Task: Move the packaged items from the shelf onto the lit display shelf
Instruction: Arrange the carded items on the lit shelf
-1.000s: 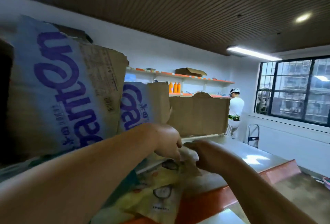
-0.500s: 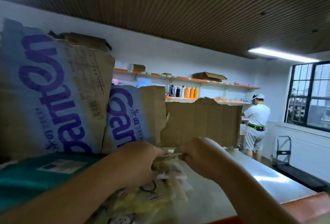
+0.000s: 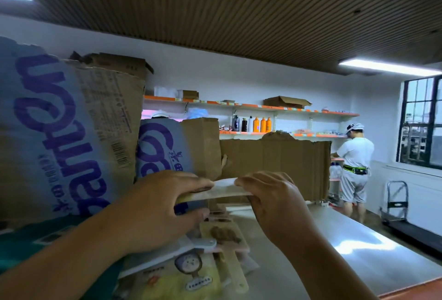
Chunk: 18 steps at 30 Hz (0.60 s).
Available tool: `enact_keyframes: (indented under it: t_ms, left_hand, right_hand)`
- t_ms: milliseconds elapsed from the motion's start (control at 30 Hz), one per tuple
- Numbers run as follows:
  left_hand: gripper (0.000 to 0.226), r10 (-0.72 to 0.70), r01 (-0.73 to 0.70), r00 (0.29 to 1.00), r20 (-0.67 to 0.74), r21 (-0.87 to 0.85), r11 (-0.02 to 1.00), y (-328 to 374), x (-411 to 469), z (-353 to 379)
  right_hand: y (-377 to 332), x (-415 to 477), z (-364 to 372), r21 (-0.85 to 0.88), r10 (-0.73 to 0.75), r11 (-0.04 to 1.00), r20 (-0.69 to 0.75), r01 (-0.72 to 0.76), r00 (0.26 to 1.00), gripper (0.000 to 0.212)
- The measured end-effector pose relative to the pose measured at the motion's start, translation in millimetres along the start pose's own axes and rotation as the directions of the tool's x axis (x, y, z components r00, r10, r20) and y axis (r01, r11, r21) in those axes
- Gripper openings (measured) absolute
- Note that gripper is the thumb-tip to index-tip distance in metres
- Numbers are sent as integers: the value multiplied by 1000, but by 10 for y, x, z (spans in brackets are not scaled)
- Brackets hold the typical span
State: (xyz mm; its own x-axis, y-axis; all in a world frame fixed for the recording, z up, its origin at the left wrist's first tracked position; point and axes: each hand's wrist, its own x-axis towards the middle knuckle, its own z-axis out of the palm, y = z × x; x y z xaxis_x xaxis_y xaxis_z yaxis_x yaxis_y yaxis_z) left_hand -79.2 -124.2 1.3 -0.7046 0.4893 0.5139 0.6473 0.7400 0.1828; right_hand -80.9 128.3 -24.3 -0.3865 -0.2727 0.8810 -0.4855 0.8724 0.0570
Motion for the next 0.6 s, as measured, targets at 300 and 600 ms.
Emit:
enact_keyframes:
  t_ms: [300, 600]
  left_hand:
    - [23, -231, 256, 966, 116, -566, 784, -15, 107, -55]
    - [33, -184, 165, 983, 18, -535, 828, 34, 64, -17]
  right_hand:
    - [17, -20, -12, -95, -191, 980, -215, 174, 958, 29]
    - [57, -59, 55, -125, -177, 979, -129, 162, 976, 34]
